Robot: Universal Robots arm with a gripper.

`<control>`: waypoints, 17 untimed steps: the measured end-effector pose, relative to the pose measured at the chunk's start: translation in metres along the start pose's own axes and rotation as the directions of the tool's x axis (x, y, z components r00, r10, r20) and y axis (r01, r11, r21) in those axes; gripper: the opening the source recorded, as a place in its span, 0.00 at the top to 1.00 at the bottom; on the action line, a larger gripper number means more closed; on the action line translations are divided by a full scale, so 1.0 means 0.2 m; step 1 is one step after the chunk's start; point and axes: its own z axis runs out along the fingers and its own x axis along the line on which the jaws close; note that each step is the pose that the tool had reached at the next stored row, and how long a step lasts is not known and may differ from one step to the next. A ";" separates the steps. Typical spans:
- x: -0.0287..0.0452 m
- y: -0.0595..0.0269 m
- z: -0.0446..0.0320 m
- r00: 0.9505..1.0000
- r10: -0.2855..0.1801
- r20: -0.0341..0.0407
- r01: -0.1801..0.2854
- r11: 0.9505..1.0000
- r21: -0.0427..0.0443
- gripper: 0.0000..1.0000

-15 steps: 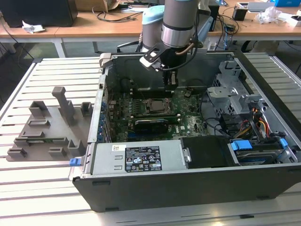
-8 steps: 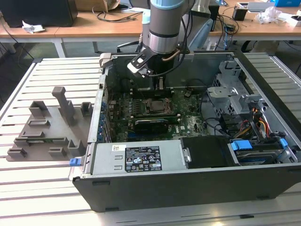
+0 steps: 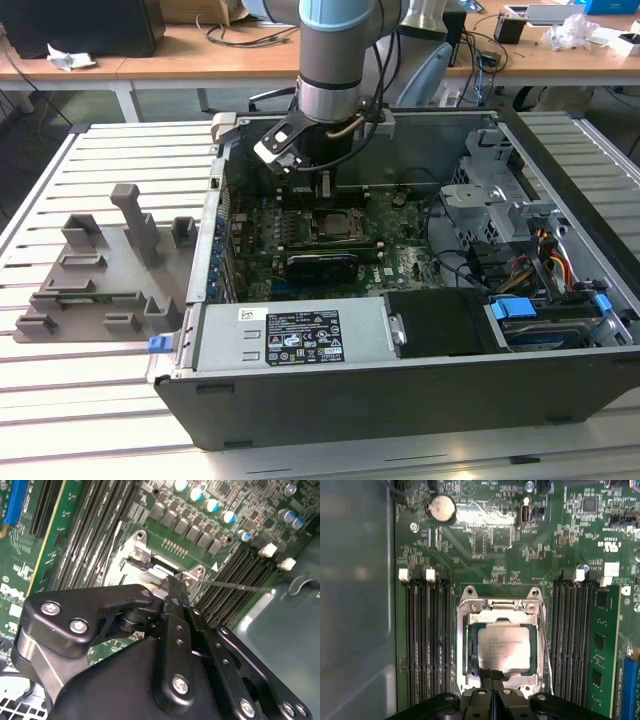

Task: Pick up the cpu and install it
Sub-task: 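Close the cpu cover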

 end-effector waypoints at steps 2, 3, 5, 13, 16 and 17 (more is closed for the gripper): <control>0.000 -0.012 0.005 1.000 0.000 0.000 0.000 1.000 0.000 0.89; 0.000 -0.018 0.008 1.000 0.000 0.000 0.000 1.000 0.000 0.89; 0.001 -0.027 0.013 1.000 0.000 0.000 0.000 1.000 0.000 0.89; 0.001 -0.032 0.036 1.000 0.000 0.000 0.000 1.000 0.000 0.89; 0.001 -0.014 0.036 1.000 0.000 0.000 0.000 1.000 0.000 0.89; 0.001 0.002 0.035 1.000 0.000 0.000 0.000 1.000 0.000 0.89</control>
